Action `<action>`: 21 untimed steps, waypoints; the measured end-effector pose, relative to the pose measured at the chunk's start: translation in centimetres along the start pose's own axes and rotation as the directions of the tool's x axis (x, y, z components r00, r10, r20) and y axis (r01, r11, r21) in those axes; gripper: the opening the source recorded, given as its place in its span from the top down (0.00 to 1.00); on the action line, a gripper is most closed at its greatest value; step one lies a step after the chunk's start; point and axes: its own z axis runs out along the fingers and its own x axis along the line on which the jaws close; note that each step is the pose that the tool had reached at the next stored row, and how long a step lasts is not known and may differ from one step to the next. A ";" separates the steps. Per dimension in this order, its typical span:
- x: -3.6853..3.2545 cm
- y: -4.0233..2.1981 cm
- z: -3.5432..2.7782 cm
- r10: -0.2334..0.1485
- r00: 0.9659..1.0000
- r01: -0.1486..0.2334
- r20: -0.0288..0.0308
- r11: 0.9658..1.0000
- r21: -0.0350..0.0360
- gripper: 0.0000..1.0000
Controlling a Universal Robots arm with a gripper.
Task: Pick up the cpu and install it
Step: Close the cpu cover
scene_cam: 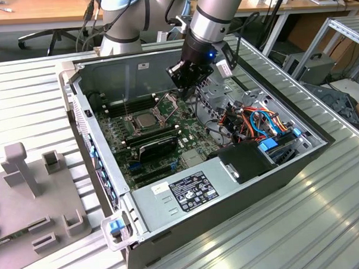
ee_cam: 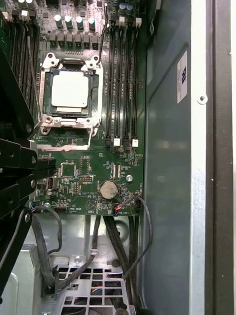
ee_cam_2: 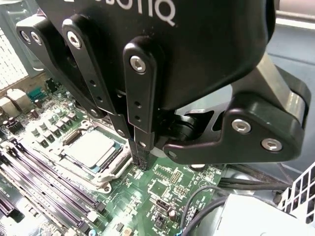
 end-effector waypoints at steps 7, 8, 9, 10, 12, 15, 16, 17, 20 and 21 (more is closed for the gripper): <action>0.04 0.07 0.63 0.000 1.000 0.000 0.000 1.000 -0.004 0.89; 0.13 0.13 0.70 0.000 1.000 0.000 0.000 1.000 -0.005 0.89; 0.26 0.14 0.78 -0.001 1.000 0.001 0.000 1.000 -0.006 0.89; 0.38 0.14 0.97 0.000 1.000 0.000 0.000 1.000 -0.006 0.89; 0.36 0.12 1.32 -0.001 1.000 0.001 0.000 1.000 -0.006 0.89; 0.32 0.08 1.83 -0.001 1.000 0.001 0.000 1.000 -0.006 0.89; 0.32 0.09 1.86 0.000 1.000 0.000 0.000 1.000 -0.006 0.89; 0.36 0.09 1.86 0.000 1.000 0.000 0.000 1.000 -0.006 0.89; 0.55 0.12 1.89 -0.001 1.000 0.001 0.000 1.000 -0.007 0.89; 0.62 0.13 1.89 -0.001 1.000 0.001 0.000 1.000 -0.007 0.89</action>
